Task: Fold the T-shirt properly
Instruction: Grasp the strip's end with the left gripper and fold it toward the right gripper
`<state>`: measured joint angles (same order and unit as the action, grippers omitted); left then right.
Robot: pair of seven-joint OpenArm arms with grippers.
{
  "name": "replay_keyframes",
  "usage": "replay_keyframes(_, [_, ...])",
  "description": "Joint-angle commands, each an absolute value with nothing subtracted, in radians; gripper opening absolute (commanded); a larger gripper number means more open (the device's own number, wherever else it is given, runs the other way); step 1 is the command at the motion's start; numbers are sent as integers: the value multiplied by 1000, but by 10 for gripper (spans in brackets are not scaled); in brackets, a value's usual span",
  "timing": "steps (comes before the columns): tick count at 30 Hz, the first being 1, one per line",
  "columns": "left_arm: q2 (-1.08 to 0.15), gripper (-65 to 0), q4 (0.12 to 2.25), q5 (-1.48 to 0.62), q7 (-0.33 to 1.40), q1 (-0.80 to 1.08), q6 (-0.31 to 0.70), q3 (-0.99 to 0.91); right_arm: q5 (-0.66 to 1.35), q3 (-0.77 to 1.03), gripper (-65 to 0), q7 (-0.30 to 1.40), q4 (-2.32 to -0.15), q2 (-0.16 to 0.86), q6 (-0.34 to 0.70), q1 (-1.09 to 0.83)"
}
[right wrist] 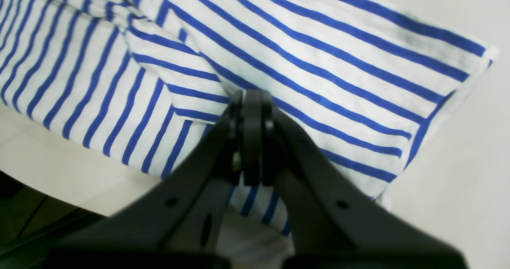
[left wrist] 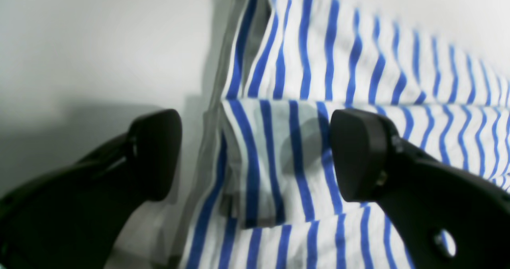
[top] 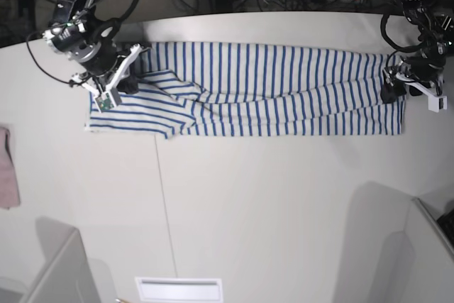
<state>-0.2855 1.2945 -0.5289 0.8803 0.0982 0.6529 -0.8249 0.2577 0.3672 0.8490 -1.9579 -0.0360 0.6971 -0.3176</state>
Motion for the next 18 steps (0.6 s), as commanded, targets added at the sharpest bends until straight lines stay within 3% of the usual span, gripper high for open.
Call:
replay_keyframes(1, [-300, -89, 1300, -524, 894, 101, 653, -799, 272, 372, -650, 826, -1982, -33, 698, -312])
replay_keyframes(3, [-302, -92, 1299, -524, 894, 108, 653, -759, 272, 378, -650, 826, -1982, -33, 698, -312])
replay_keyframes(5, [-302, -150, 1299, -524, 894, 111, 653, -750, 272, 380, -650, 826, -1982, -33, 698, -312])
replay_keyframes(11, [-320, -643, 1294, -524, 897, 104, 653, -742, 274, 381, -650, 826, -1982, -33, 698, -325])
replay_keyframes(18, [-326, -650, 1300, -524, 892, 104, 653, -823, 449, 426, -650, 834, -1982, -33, 698, -354])
